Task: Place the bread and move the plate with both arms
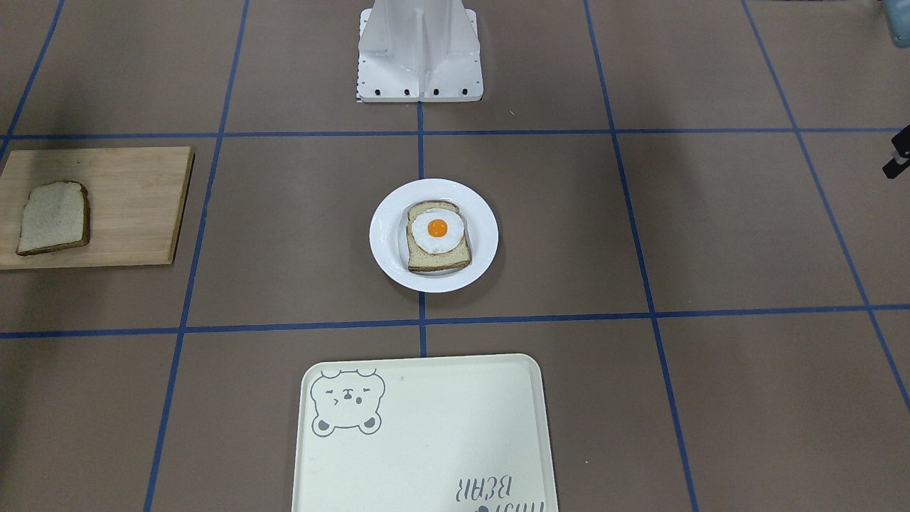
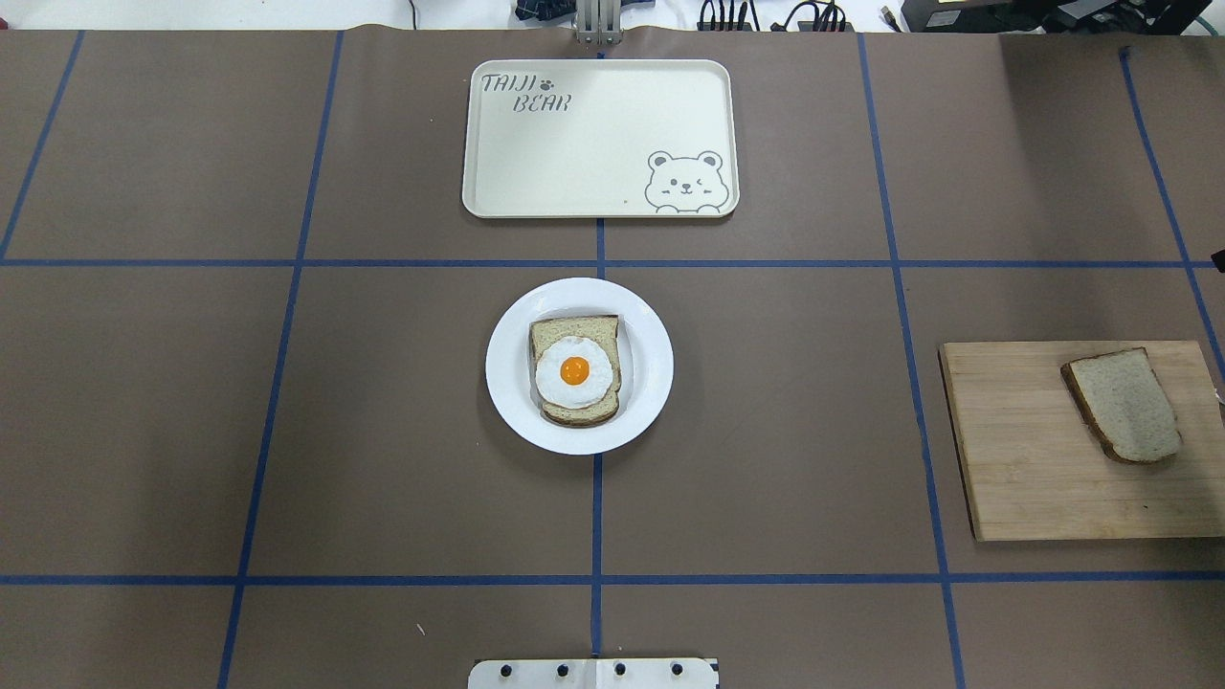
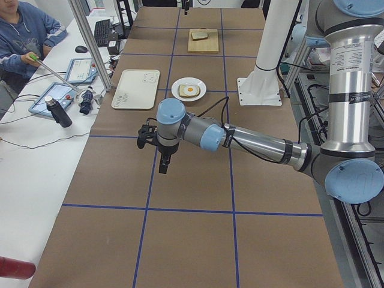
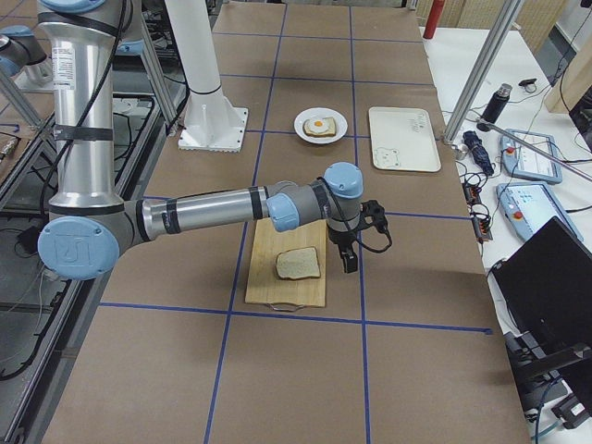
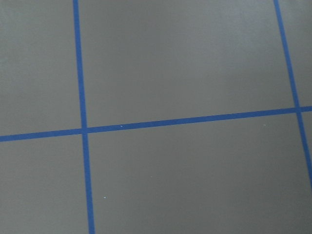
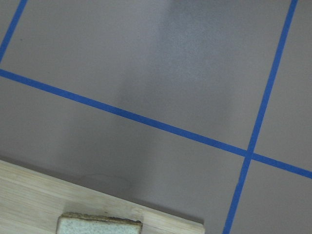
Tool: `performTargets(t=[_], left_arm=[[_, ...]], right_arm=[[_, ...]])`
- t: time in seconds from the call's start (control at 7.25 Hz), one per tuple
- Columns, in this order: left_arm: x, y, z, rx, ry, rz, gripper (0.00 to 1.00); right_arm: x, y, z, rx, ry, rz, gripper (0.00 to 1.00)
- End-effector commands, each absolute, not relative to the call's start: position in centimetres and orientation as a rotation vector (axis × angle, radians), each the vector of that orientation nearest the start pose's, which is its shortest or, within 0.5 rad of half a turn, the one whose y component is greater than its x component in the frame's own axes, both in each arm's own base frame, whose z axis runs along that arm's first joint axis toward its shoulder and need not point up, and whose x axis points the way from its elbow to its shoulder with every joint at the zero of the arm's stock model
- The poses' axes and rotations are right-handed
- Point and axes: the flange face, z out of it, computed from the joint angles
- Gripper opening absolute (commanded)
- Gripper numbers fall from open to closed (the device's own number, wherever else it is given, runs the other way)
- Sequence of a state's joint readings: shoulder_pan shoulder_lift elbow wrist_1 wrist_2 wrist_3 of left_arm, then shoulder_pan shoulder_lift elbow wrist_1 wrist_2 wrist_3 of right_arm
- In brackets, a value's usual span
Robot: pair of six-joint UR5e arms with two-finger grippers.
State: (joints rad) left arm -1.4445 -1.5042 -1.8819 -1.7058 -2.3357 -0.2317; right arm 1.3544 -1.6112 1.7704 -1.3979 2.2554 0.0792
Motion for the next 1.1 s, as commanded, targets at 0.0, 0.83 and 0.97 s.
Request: performTargets(t=[0.0, 0.83, 0.97], left_arm=[[-0.6, -47.2, 52.8, 0.225, 0.784, 0.072, 0.98], [-0.6, -46.2, 53.5, 0.2, 0.802, 0.037, 0.97], [-0.5, -46.1, 53.4, 0.197, 0.812, 0.039, 0.97]], right_arm=[[-3.3, -48.2, 57.7, 0.196, -0.71, -0.235, 0.99], [-3.5, -48.2, 57.4, 0.196, -0.722, -0.235, 1.0], [-3.8, -48.1, 57.4, 0.194, -0.724, -0.241, 1.0]])
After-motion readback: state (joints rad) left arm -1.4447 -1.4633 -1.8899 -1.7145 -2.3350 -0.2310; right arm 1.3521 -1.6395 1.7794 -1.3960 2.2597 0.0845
